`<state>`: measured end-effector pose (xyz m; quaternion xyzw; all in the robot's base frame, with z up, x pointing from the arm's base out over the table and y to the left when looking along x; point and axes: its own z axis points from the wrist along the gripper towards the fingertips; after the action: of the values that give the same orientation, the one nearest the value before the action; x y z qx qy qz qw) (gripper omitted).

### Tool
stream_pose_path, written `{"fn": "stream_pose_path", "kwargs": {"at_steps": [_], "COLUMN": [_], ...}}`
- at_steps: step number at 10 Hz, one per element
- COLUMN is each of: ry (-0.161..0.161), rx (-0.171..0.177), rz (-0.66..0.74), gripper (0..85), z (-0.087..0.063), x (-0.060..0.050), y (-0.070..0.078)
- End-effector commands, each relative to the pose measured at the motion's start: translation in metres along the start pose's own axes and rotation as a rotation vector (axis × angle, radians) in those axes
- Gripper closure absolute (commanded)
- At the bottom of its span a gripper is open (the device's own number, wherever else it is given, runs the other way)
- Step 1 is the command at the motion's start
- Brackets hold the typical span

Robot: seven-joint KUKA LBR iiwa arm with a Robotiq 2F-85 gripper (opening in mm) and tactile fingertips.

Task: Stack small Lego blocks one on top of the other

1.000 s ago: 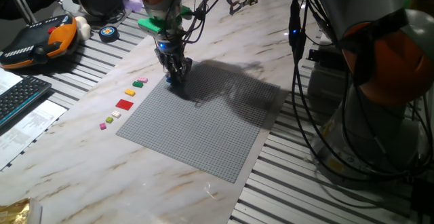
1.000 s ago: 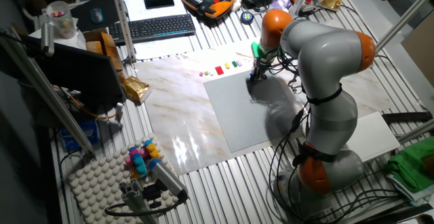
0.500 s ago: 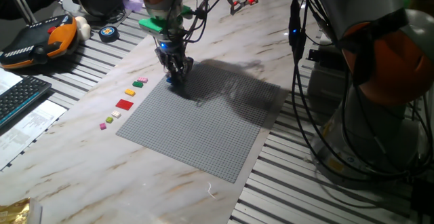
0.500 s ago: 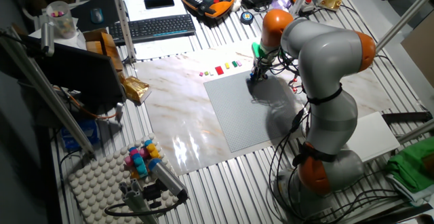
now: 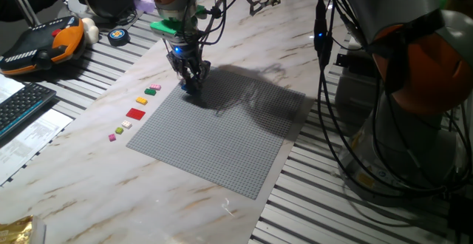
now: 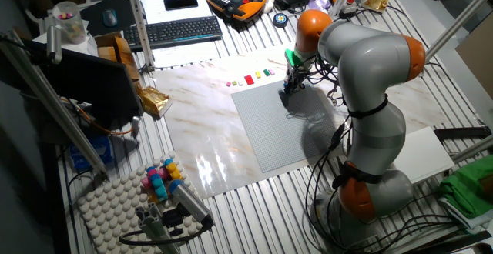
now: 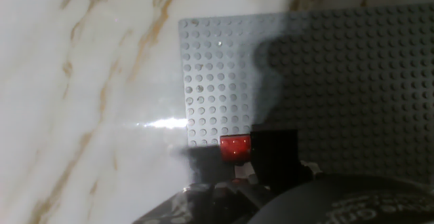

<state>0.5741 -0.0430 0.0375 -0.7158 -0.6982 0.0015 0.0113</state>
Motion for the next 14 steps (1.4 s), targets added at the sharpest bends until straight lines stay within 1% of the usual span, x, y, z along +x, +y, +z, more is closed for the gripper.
{"fn": "stream_pose_path", "kwargs": {"at_steps": [1,4,6,7,8,10,11,13,14], "ry": [-0.003,-0.005,0.009,0.010,0.010,-0.002,-0.008,-0.008,-0.011], "rx": [0.000,-0.009,0.000,0.004,0.005,0.009,0.006,0.003,-0.005], "rz": [0.005,0.033,0.036,0.036,0.034,0.019,0.013,0.011,0.010], "gripper": [83.0,81.0,77.0,74.7,71.7,69.0,69.0,69.7,71.7], "z": [0.0000,0.0018,0.0018,0.0018,0.0017,0.0009,0.0006,-0.0005,-0.0008], "x": [-0.0002,-0.0028,-0.0025,-0.0022,-0.0017,-0.0010,-0.0006,0.0008,0.0002], "y": [-0.0001,-0.0025,-0.0023,-0.0022,-0.0019,-0.0009,-0.0002,0.0017,0.0020]}}
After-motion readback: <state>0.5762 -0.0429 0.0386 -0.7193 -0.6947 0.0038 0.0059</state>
